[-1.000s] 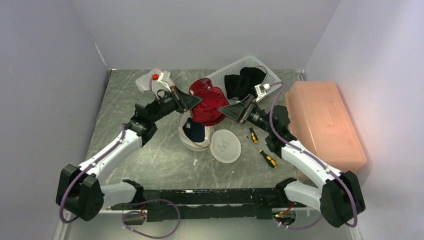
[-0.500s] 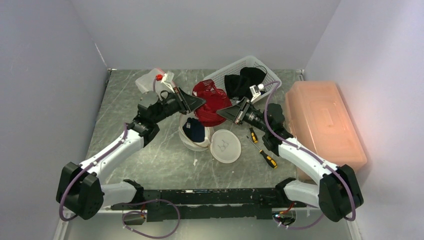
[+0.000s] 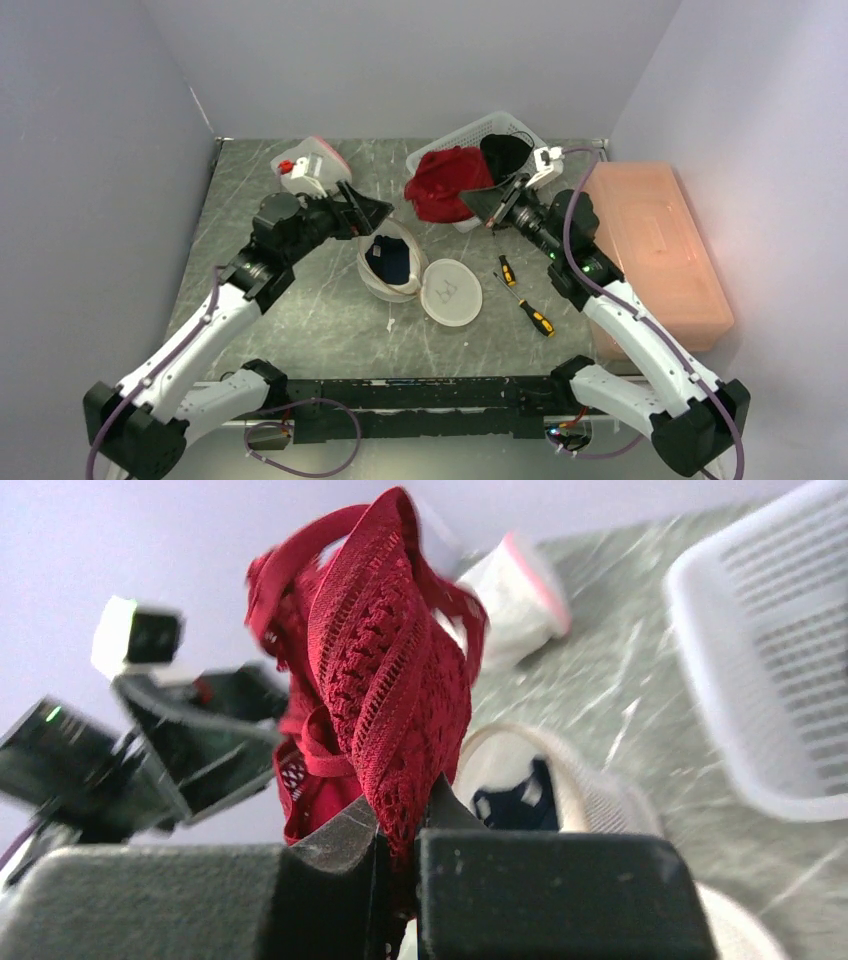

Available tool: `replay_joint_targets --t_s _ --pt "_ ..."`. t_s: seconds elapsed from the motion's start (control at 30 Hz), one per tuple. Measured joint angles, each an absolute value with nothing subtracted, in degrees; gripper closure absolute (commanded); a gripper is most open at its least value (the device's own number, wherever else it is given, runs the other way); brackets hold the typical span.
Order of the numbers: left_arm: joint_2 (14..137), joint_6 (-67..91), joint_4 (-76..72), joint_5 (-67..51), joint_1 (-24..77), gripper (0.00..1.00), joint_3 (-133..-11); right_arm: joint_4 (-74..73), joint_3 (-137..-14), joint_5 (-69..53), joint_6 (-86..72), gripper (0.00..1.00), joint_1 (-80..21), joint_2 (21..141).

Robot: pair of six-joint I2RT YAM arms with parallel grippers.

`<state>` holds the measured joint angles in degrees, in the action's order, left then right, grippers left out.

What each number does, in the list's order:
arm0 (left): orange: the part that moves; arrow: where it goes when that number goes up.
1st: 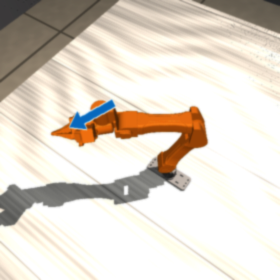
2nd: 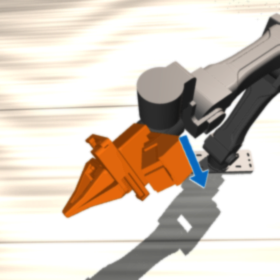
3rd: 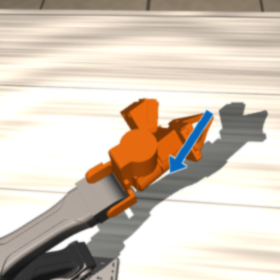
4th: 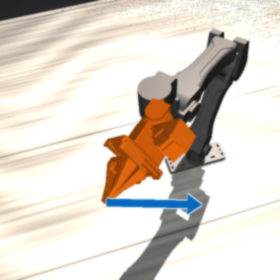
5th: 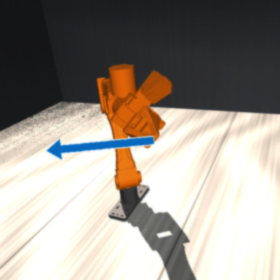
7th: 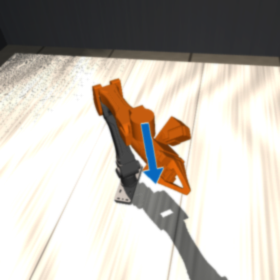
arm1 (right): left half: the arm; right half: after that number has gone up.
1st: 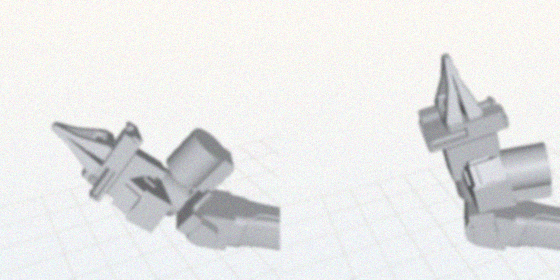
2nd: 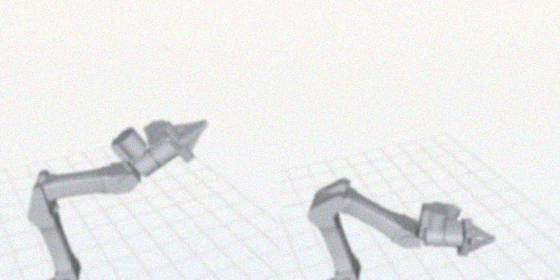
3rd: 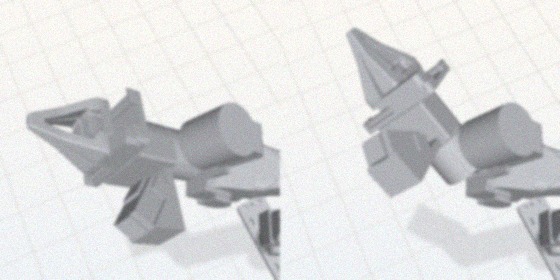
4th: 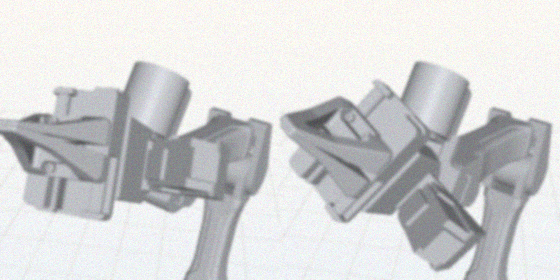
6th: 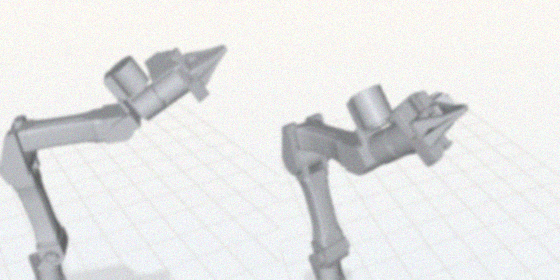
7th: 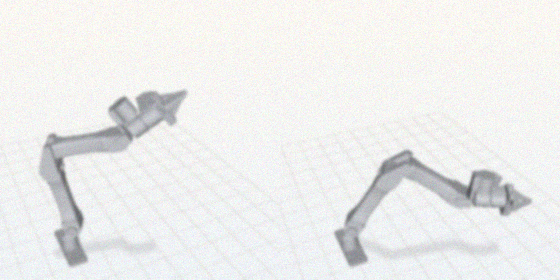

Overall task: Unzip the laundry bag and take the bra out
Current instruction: Place the bra in the bin.

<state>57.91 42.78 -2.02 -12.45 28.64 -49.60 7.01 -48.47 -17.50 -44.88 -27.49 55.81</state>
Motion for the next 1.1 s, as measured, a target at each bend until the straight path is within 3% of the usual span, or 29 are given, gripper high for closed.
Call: replay_joint_targets --t_s 0.23,0.53,0.83,1.1 --pt "51.05 38.15 15.14 2.79 28.64 0.09 -53.32 0.82 -56.34 -0.91 -37.87 1.0 -27.16 58.81" --pt "49.93 36.56 30.55 12.05 28.64 0.09 -53.17 -1.08 -69.12 10.7 -33.87 1.0 -24.86 82.85" --pt "47.48 36.42 32.45 13.17 28.64 0.09 -48.88 -0.62 -82.13 7.14 -37.17 1.0 -17.43 103.88" --pt "49.06 36.38 32.47 11.97 28.64 0.09 -48.88 -0.78 -82.26 0.1 -41.17 1.0 -15.94 111.42"
